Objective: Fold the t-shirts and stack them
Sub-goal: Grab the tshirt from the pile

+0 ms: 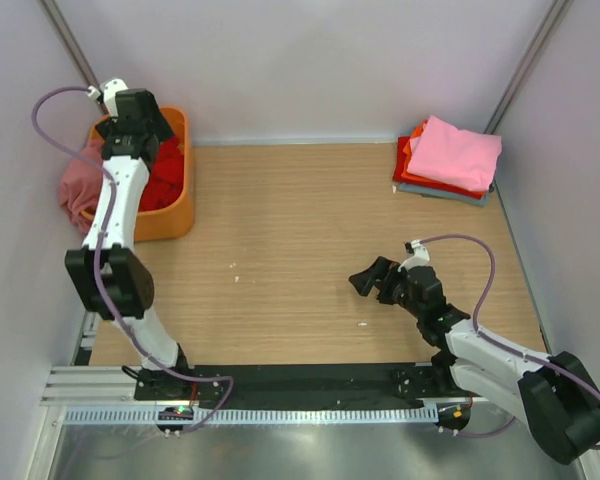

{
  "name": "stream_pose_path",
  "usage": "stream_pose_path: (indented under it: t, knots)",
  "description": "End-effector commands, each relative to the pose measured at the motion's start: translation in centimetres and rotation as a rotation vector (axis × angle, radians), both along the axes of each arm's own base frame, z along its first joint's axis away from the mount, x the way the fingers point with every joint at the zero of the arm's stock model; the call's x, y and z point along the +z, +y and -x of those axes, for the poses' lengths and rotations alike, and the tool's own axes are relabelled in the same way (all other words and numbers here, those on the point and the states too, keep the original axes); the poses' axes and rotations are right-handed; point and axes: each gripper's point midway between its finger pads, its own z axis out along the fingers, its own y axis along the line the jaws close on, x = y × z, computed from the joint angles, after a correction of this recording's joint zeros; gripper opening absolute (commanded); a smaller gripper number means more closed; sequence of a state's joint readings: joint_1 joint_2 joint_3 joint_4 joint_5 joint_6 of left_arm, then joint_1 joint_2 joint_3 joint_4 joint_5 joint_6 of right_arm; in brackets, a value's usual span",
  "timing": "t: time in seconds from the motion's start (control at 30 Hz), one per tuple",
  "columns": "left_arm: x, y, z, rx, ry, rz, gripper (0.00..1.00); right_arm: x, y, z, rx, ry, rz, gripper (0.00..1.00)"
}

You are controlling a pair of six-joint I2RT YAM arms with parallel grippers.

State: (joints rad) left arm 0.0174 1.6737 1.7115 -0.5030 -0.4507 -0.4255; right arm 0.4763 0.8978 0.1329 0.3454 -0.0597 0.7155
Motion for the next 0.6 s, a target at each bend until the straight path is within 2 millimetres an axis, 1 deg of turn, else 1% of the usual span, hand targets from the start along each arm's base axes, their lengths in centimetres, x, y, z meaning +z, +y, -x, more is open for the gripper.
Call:
stream_pose_path:
  t: [0.0, 0.03, 0.07, 0.1, 0.13, 0.17, 0.2, 0.23, 0.27, 0.3, 0.37, 0.4, 0.47, 0.5, 0.57]
  knots:
    - [-5.6, 2.8, -2.1, 0.070, 0.169, 0.097, 0.87, 3.2, 0.7, -2.2, -0.012, -0.121, -0.033, 1.00]
    - [-5.0, 3.3, -3.5, 0.079, 0.153, 0.099, 0.85, 3.0, 0.7, -2.2, -0.011, -0.117, -0.027, 1.00]
    - [-8.2, 4.3, -4.7, 0.098, 0.214, 0.111, 0.83, 3.0, 0.8, -2.2, -0.009, -0.116, -0.029, 1.00]
    - [-8.4, 4.7, -5.5, 0.100, 0.224, 0.132, 0.82, 2.9, 0.8, -2.2, -0.010, -0.113, -0.026, 1.00]
    - [-9.5, 5.1, -6.0, 0.100, 0.244, 0.147, 0.82, 2.8, 0.8, -2.2, -0.006, -0.111, -0.024, 1.00]
    - [-12.9, 5.9, -6.7, 0.105, 0.305, 0.172, 0.81, 2.8, 0.9, -2.3, -0.006, -0.109, -0.023, 1.00]
    - [-13.3, 5.5, -7.5, 0.066, 0.306, 0.205, 0.80, 2.7, 0.9, -2.3, -0.006, -0.107, -0.021, 1.00]
    - [-14.4, 5.6, -7.7, 0.058, 0.324, 0.221, 0.80, 2.4, 0.9, -2.4, -0.008, -0.098, -0.018, 1.00]
    - [-15.7, 6.0, -7.9, 0.056, 0.347, 0.237, 0.80, 2.4, 0.9, -2.5, -0.010, -0.095, -0.018, 1.00]
    - [-18.0, 6.1, -7.7, 0.061, 0.397, 0.251, 0.79, 2.3, 0.9, -2.6, -0.011, -0.092, -0.016, 1.00]
    - [-19.5, 6.2, -8.1, 0.038, 0.408, 0.280, 0.80, 2.1, 1.1, -2.8, -0.012, -0.079, -0.012, 1.00]
    - [-20.9, 6.2, -8.2, 0.029, 0.424, 0.298, 0.80, 2.0, 1.1, -2.9, -0.010, -0.076, -0.009, 1.00]
    - [-21.7, 5.4, -8.8, -0.024, 0.410, 0.351, 0.80, 1.8, 1.2, -3.0, -0.008, -0.066, -0.007, 1.00]
    - [-22.2, 5.6, -9.1, -0.024, 0.401, 0.358, 0.80, 1.9, 1.3, -3.0, -0.007, -0.068, -0.005, 1.00]
    - [-22.4, 5.6, -9.9, -0.036, 0.373, 0.377, 0.78, 1.9, 1.4, -3.1, -0.005, -0.067, -0.005, 1.00]
